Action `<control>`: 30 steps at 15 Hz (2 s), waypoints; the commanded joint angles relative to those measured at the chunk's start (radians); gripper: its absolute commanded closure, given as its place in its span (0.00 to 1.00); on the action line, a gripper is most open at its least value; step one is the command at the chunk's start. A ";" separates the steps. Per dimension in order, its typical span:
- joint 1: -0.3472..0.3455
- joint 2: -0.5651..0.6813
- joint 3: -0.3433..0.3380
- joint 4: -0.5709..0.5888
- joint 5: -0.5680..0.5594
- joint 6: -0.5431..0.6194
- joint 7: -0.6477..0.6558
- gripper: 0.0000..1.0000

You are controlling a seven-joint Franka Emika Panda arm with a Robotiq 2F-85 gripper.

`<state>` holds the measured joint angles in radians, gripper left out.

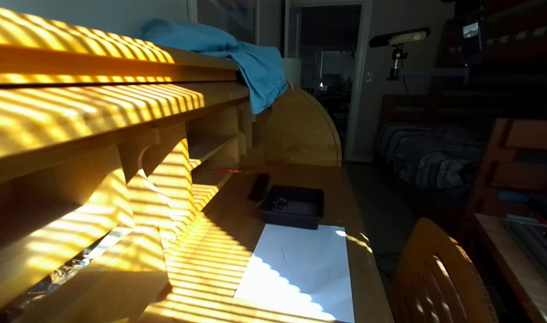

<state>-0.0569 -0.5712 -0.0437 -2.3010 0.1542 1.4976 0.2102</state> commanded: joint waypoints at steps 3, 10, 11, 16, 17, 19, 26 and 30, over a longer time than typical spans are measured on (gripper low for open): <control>-0.042 0.014 -0.006 0.001 -0.015 0.101 -0.018 0.00; -0.022 0.101 -0.065 -0.012 0.022 0.365 -0.205 0.00; -0.017 0.118 -0.065 -0.014 0.018 0.379 -0.229 0.00; -0.026 0.131 -0.054 -0.001 -0.001 0.363 -0.207 0.00; -0.026 0.131 -0.054 -0.001 -0.001 0.363 -0.208 0.00; -0.026 0.127 -0.051 -0.006 -0.007 0.377 -0.212 0.00; 0.002 0.219 -0.066 -0.070 0.024 0.742 -0.346 0.00; 0.051 0.278 -0.084 -0.108 0.107 0.906 -0.439 0.00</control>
<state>-0.0481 -0.3244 -0.1018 -2.3839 0.1797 2.3071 -0.1424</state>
